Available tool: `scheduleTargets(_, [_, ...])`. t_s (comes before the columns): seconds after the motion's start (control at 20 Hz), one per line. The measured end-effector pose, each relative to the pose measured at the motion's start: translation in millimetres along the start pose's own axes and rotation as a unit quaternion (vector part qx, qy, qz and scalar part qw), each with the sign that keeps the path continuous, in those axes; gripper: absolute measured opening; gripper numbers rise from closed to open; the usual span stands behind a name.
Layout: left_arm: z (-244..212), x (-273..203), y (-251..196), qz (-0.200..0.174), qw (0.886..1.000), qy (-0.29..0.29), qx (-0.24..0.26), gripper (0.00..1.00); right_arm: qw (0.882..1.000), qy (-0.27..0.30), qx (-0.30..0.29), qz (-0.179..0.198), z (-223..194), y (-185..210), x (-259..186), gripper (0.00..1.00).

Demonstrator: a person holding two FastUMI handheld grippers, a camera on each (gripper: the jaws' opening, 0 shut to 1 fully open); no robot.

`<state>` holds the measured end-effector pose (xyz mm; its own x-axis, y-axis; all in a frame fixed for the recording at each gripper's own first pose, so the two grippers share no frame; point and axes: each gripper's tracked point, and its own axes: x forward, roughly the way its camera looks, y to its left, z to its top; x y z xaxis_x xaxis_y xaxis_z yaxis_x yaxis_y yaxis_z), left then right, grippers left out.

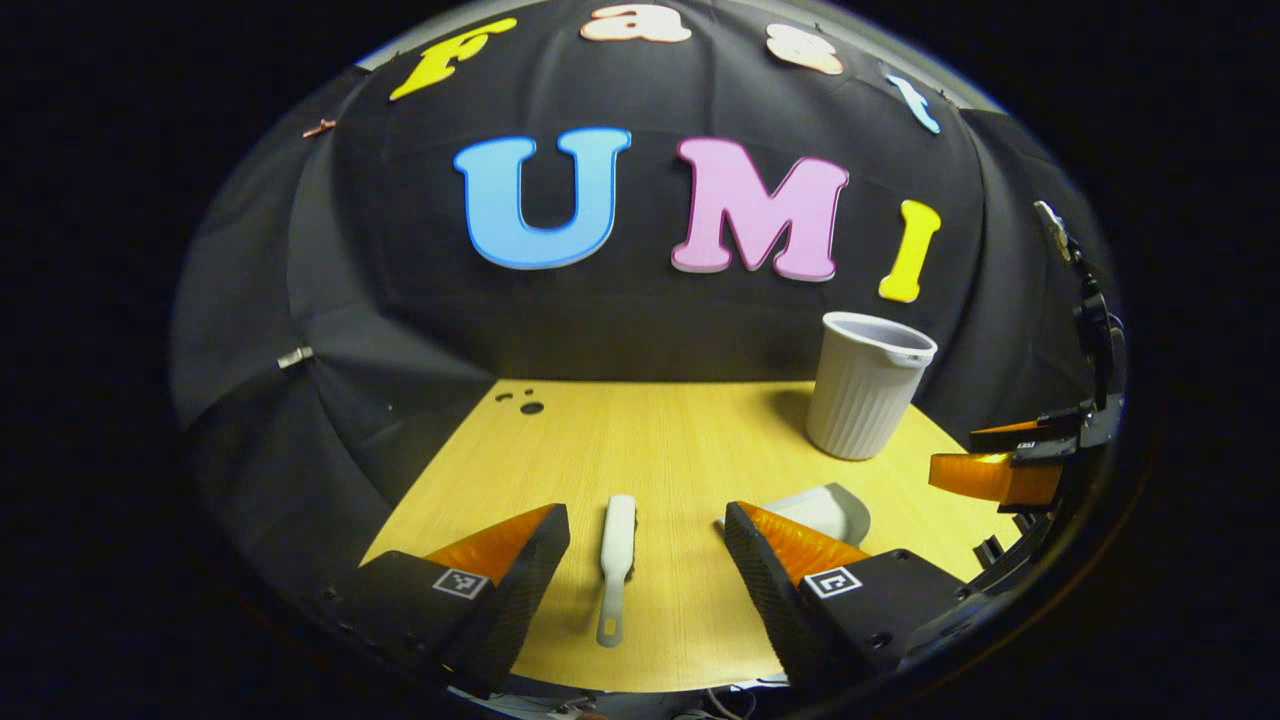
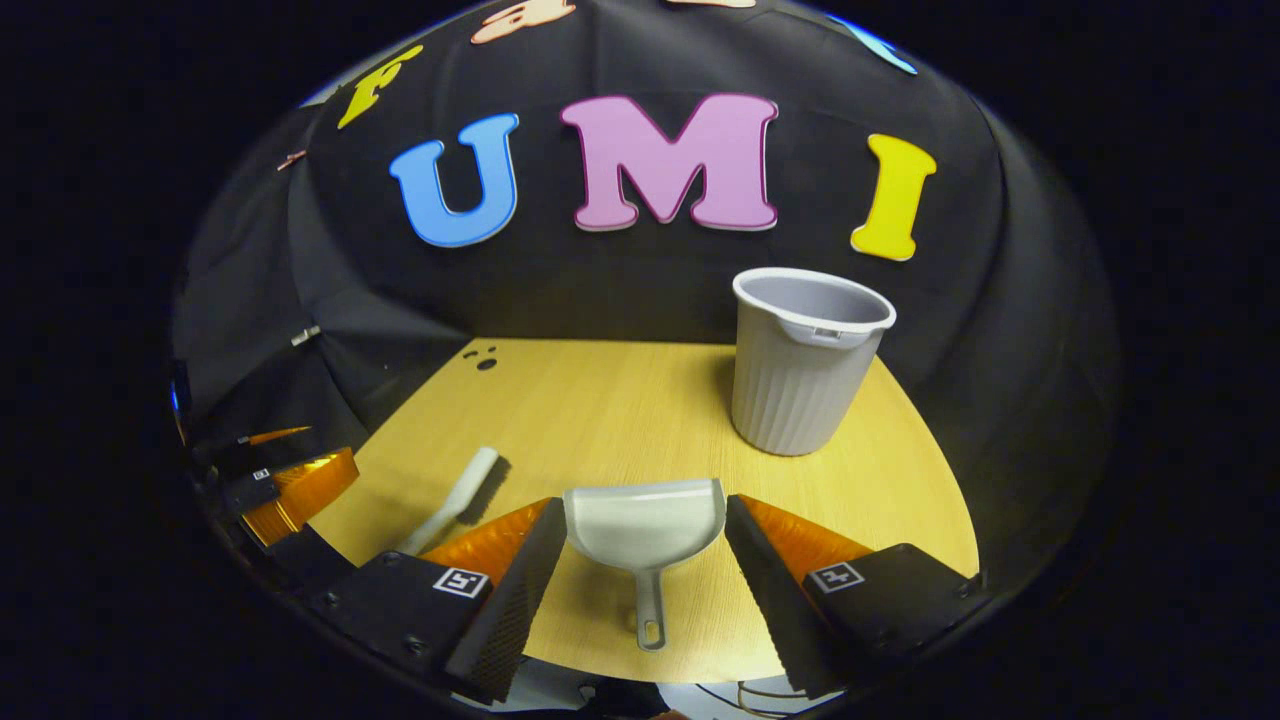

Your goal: Pick up the small broom and dustpan from the desktop, sweep the trash into the dustpan with the broom, and then empty the trash into the garbage bin.

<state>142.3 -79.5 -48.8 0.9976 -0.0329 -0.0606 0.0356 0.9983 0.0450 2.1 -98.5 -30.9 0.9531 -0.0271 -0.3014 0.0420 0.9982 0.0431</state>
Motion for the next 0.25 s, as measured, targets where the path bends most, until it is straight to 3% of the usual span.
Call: scheduleTargets(0.25, [28.4, -45.4, -12.6, -0.008, 0.997, -0.07, -0.012, 0.99, 0.995, -0.096, -0.021, -0.014, 41.0, 0.0, -47.1, 0.99])
